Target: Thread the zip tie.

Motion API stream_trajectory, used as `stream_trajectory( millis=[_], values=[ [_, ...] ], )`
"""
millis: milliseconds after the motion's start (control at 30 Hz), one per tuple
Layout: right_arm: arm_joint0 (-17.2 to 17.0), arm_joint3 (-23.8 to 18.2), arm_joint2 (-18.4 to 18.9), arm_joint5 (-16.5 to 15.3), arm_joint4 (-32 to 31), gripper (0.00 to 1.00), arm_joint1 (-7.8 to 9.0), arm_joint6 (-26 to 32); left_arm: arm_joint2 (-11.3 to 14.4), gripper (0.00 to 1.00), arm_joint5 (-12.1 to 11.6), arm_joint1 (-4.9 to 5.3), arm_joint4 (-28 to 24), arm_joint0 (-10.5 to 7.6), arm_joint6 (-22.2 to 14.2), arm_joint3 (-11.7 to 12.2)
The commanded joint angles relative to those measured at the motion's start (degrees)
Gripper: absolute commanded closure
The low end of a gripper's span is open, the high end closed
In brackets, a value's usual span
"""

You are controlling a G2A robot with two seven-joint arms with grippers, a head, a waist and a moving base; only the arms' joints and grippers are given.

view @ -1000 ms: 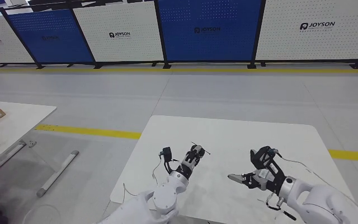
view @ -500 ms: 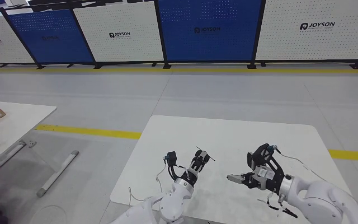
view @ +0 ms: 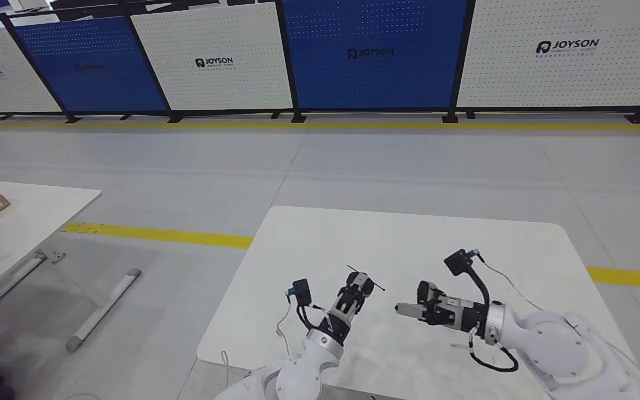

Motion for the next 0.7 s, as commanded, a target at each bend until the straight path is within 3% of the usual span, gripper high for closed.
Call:
stream_trajectory(
  millis=[0,367,533,667],
  values=[
    [0.46,0.58,-0.36,0.0,1.09,0.0,-0.19,0.42,-0.11,1.0,0.15,-0.01,0.18,0.11,-0.01,-0.09],
    [0.21,0.64,-0.34,0.15,1.17,0.0,-0.23,-0.16,-0.21,1.0,0.4,-0.09,0.03,0.15,-0.5,0.09],
    [0.34,5.1,-0.72,0.0,6.17,0.0,-1.1,0.35,-0.13,1.0,3.35,-0.95,-0.09,-0.49,-2.05,1.55],
    [2.82,9.03,-2.85,0.0,9.4,0.0,-2.64,3.76,0.08,1.0,4.87,-1.7,0.22,-1.57,-3.49,2.81]
  ],
)
